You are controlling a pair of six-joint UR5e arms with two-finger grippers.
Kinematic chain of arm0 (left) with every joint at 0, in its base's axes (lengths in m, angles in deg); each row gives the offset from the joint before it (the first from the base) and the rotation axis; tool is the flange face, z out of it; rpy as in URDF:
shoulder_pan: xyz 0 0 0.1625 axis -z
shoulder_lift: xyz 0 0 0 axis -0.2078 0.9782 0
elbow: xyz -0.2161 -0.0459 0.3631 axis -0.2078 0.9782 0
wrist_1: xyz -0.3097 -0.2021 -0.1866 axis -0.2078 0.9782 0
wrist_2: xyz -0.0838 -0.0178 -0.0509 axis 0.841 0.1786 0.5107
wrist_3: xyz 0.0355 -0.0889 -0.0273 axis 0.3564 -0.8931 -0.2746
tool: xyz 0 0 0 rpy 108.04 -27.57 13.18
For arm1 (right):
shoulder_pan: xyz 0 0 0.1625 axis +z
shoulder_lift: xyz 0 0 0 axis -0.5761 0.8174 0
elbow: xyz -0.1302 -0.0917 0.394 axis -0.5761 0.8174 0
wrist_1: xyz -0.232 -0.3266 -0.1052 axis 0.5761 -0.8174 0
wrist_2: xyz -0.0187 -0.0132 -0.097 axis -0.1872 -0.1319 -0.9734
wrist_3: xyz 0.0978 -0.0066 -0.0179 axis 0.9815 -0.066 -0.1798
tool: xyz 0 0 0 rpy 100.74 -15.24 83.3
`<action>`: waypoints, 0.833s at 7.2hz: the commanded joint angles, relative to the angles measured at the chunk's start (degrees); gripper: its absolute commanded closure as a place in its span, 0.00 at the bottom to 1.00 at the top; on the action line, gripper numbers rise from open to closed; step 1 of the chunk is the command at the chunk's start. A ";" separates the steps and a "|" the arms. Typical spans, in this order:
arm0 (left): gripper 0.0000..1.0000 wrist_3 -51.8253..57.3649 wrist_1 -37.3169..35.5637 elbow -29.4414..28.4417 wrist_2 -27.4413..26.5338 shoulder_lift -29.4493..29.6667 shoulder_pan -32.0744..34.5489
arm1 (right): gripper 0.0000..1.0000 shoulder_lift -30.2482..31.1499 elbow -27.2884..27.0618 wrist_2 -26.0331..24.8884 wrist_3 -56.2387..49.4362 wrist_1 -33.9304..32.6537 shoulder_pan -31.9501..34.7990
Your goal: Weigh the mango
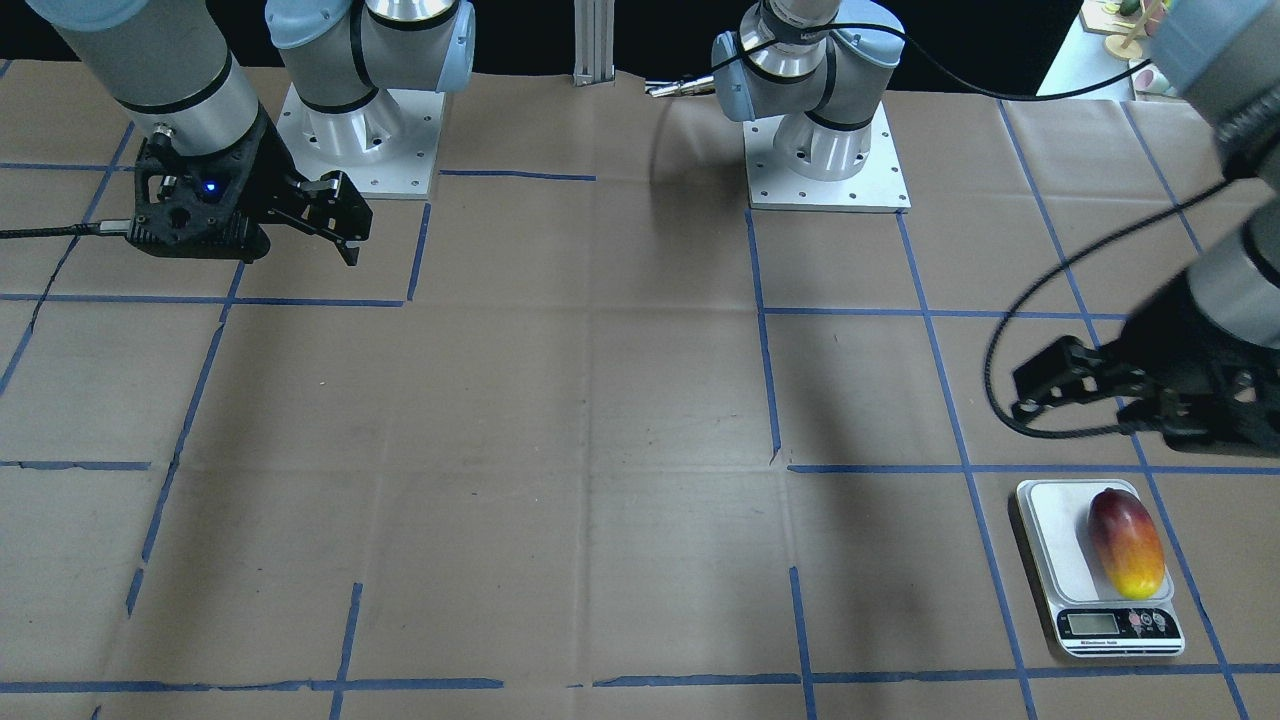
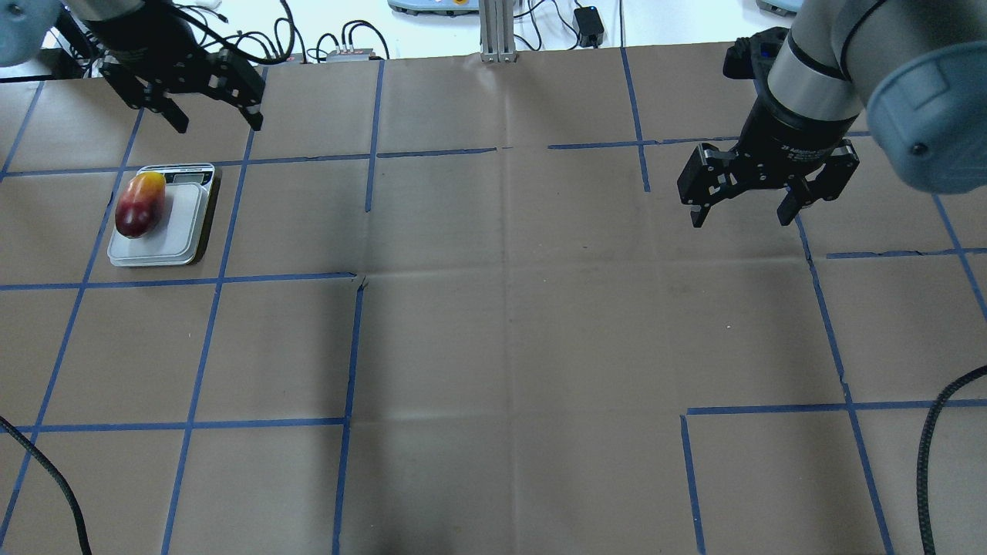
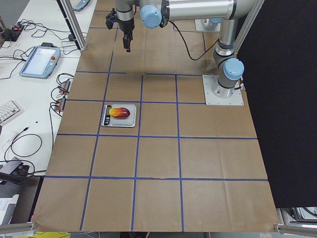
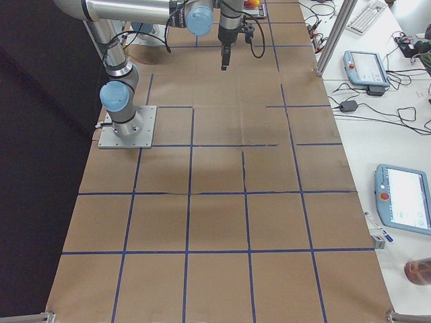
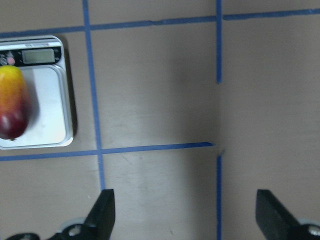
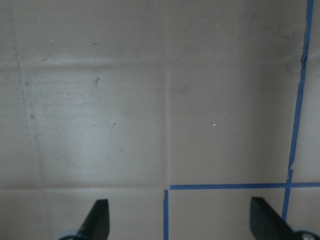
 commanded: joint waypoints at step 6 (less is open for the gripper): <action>0.00 -4.89 0.13 6.67 -1.58 -6.32 3.63 | 0.00 -0.03 0.00 0.00 0.00 0.00 0.00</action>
